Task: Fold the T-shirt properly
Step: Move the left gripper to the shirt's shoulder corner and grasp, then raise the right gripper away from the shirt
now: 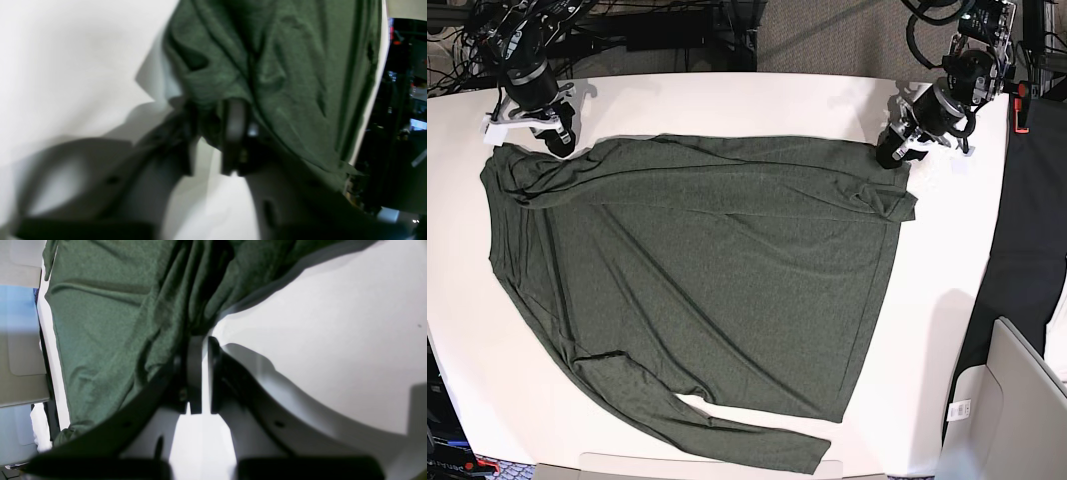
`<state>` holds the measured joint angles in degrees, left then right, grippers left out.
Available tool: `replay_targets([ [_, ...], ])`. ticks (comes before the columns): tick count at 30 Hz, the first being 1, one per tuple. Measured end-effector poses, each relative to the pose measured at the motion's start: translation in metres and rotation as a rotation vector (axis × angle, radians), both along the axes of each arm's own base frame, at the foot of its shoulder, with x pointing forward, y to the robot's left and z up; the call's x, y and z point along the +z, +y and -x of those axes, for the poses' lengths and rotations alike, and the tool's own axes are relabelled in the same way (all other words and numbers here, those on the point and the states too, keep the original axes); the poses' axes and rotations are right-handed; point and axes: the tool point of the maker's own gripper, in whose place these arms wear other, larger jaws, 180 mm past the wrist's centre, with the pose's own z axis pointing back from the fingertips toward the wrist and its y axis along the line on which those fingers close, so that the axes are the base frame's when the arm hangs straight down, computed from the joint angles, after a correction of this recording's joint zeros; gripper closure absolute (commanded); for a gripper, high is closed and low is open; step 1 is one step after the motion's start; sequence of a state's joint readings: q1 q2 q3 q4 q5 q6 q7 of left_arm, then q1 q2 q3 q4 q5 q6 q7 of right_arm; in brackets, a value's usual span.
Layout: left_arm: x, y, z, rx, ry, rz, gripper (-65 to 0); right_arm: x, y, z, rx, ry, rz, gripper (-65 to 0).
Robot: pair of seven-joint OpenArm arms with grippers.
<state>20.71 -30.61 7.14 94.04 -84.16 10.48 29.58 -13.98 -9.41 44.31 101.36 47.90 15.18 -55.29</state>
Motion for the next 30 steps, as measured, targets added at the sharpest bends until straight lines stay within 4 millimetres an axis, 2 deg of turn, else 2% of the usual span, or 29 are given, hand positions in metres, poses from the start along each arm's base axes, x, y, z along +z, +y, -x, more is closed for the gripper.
replay_targets([
  [11, -0.004, 0.008, -0.005, 0.015, 0.003, -0.009, 0.0, 0.000, 0.000, 0.001, 0.001, 0.002, -0.001, -1.5],
  [22, -0.001, 0.031, 0.015, 0.032, 0.026, -0.058, 0.0, 0.000, 0.007, -0.011, 0.039, 0.007, 0.029, -1.7],
  [30, 0.005, 0.030, 0.012, 0.018, 0.014, -0.065, 0.0, -0.001, 0.010, -0.004, 0.036, 0.003, -0.003, -1.7],
])
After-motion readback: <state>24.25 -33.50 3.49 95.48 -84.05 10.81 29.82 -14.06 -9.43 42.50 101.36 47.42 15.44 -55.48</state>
